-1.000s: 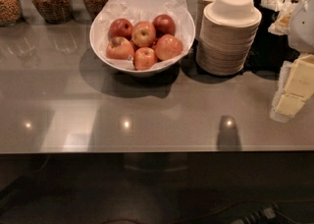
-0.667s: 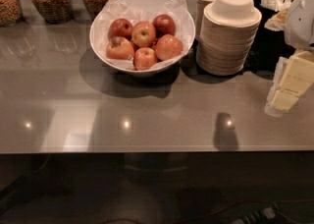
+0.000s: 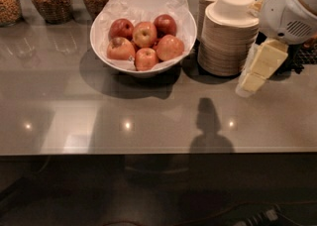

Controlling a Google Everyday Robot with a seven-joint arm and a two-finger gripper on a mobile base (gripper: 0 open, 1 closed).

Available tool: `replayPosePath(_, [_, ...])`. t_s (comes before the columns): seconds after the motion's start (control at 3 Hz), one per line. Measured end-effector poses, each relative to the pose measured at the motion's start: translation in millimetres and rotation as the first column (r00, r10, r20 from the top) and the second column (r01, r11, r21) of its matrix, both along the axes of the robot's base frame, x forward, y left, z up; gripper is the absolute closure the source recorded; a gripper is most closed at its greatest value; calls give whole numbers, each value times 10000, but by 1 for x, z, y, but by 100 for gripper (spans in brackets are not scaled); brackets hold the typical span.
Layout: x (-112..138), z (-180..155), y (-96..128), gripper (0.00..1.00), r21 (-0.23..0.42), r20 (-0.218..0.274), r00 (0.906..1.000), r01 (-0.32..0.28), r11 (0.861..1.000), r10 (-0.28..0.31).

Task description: Pick apple from white bowl

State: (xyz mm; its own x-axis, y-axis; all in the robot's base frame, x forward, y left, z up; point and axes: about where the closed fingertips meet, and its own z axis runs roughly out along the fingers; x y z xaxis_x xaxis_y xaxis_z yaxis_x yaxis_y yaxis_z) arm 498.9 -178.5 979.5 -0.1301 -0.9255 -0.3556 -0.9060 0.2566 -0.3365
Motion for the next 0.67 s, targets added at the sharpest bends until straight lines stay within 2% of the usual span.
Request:
replayPosePath(0.33, [46, 4, 32, 0, 838, 728, 9970, -332, 9959, 271])
replayPosePath(0.67, [84, 7, 66, 0, 1498, 1089, 9928, -652, 9866, 491])
